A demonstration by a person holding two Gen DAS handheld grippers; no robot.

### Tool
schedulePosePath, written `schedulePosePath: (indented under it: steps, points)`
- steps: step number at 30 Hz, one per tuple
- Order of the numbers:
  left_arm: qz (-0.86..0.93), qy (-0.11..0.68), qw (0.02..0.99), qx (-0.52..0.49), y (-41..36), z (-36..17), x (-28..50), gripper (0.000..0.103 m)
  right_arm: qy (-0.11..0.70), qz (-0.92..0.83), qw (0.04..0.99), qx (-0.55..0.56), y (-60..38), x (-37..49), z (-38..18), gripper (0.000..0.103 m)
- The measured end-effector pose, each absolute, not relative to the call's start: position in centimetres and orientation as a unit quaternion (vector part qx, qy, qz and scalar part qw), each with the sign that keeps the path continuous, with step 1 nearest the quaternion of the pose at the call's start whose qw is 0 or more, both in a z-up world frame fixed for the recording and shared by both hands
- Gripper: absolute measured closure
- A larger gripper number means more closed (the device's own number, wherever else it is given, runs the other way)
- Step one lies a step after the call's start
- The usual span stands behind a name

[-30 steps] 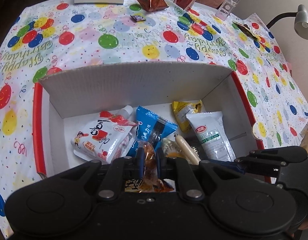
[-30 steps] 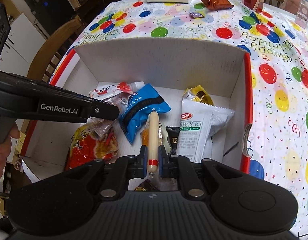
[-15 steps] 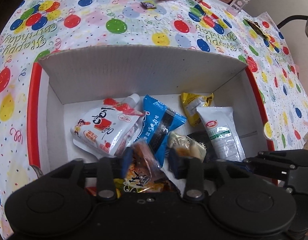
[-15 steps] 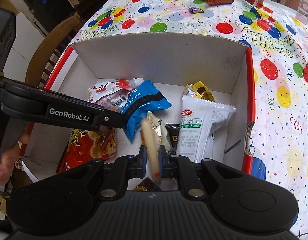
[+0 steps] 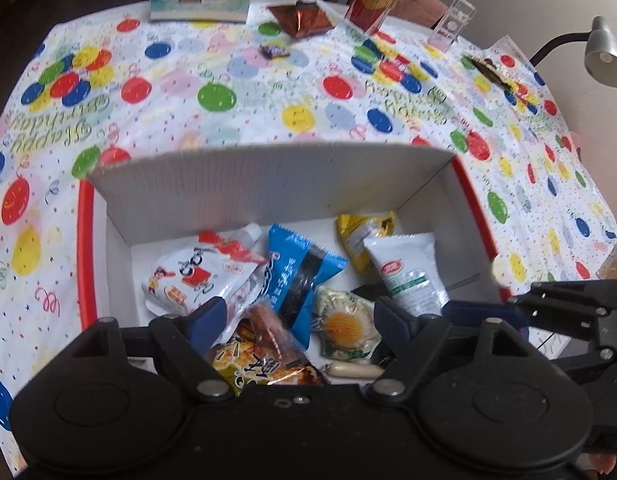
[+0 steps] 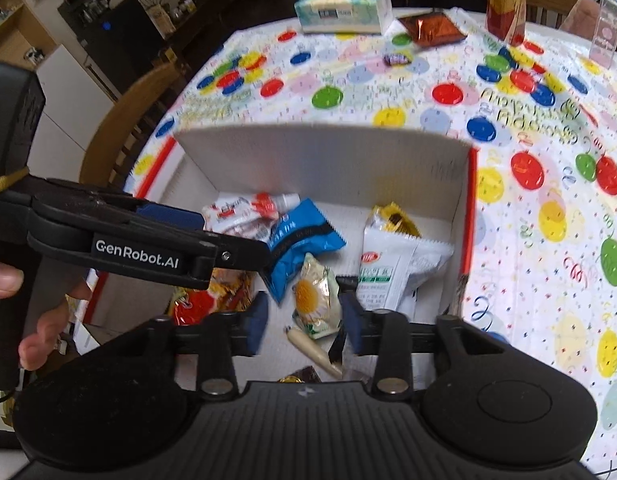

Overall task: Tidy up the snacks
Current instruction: 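Lower both items into the box and open both tools, then withdraw both tools from the box back over the table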

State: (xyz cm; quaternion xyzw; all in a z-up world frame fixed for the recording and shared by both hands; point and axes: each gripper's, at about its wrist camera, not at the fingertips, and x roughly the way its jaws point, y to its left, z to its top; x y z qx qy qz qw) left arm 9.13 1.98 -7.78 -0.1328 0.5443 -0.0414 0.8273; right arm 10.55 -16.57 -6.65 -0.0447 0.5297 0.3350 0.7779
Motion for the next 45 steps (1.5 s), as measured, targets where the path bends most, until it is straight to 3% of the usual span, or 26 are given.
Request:
schedulePosePath:
  steps: [8, 14, 16, 18, 19, 29, 45]
  points:
    - [-0.038, 0.505, 0.855, -0.111, 1.7, -4.5, 9.4, 0.014, 0.496, 0.336, 0.800, -0.036, -18.1, 12.1, -3.0, 0.032]
    - [-0.026, 0.473, 0.877, -0.082, 1.3, -2.2, 10.6, 0.003, 0.467, 0.331, 0.819, -0.041, -19.1, 14.6, -0.4, 0.025]
    - [-0.017, 0.462, 0.884, -0.076, 1.2, -1.6, 11.1, 0.001, 0.461, 0.329, 0.824, -0.039, -19.5, 15.7, 0.2, 0.019]
    - [-0.011, 0.452, 0.889, -0.072, 1.1, -1.0, 11.8, 0.001, 0.453, 0.328, 0.828, -0.037, -19.8, 16.8, 0.8, 0.003]
    - [-0.007, 0.449, 0.891, -0.071, 1.1, -0.8, 12.2, 0.001, 0.447, 0.329, 0.831, -0.034, -20.0, 17.4, 1.1, 0.000]
    - [0.028, 0.435, 0.897, -0.075, 0.9, 0.1, 18.2, 0.000, 0.394, 0.319, 0.862, 0.003, -21.7, 25.0, 2.5, 0.000]
    - [0.095, 0.439, 0.890, -0.072, 0.4, -4.1, 29.4, 0.001, 0.445, 0.335, 0.826, -0.087, -17.5, 39.5, -1.6, 0.000]
